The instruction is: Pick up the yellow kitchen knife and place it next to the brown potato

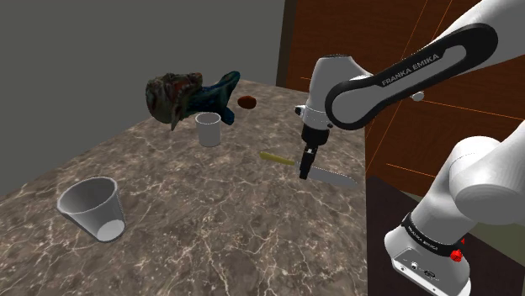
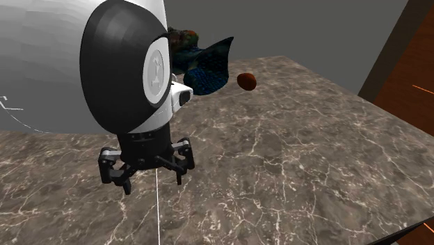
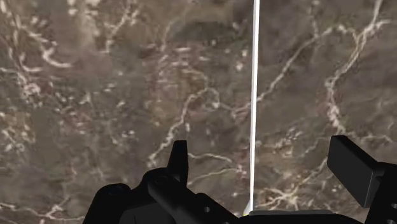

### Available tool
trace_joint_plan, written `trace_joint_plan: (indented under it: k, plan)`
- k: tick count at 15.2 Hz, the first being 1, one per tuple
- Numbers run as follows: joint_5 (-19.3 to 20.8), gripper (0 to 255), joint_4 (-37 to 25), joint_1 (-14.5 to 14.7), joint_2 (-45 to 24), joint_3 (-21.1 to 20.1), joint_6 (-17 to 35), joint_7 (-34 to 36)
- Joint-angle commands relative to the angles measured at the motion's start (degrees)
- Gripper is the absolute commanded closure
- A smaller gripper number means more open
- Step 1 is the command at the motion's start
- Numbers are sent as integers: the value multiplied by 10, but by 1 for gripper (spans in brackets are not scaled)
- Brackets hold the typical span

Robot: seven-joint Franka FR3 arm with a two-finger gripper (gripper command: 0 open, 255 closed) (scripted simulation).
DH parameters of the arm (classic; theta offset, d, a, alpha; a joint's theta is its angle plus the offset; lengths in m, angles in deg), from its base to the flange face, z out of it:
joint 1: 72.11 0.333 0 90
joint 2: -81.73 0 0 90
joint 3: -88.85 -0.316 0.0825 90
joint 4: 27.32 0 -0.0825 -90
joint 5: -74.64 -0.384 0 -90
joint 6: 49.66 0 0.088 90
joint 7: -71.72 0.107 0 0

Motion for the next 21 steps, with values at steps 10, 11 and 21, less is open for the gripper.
trace_joint_plan:
  k: [10, 11, 21]
  plan:
    - [-1, 255, 3, 1, -3, -1, 7, 0]
    - [-1, 255, 3, 1, -3, -1, 7, 0]
    - [2, 255, -7, 0, 17, 1, -23, 3]
